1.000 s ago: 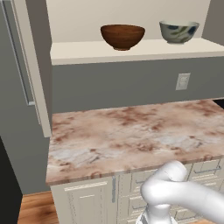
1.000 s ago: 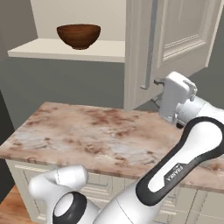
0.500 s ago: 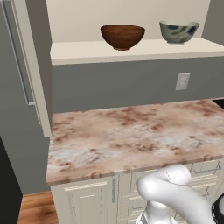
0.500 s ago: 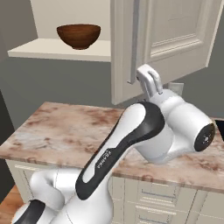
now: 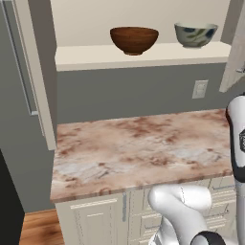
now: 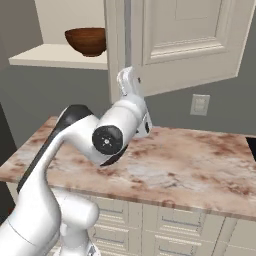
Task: Open the cabinet. Pick the bowls from the counter and place them in the cabinet. Then close the cabinet.
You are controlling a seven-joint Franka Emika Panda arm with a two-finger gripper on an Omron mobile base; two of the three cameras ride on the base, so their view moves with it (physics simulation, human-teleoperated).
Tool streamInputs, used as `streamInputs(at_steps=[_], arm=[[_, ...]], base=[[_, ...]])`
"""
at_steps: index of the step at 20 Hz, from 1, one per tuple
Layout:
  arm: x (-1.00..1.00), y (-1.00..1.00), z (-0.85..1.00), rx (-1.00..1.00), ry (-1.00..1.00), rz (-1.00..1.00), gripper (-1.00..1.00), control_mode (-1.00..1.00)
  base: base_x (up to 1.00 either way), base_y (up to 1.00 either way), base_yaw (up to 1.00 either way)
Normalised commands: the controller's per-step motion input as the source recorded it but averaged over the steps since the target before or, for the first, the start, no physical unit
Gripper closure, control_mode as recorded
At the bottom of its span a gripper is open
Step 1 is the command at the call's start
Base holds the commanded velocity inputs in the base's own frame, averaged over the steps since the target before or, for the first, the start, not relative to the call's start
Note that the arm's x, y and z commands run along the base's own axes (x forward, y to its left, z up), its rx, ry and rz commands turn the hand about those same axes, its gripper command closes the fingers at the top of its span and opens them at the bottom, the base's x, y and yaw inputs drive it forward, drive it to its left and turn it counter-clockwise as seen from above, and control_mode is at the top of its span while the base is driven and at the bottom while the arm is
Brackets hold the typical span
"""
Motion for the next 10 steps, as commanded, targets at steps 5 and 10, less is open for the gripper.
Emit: streamInputs(at_steps=[5,10], arm=[[0.52,0.02,0.32,0.03,0.29,-0.49,-1.0,-1.0],[0.85,-0.02,0.16,0.03,0.25,-0.26,-1.0,-1.0]], base=[[0.0,0.0,0.0],[0.0,0.0,0.0]])
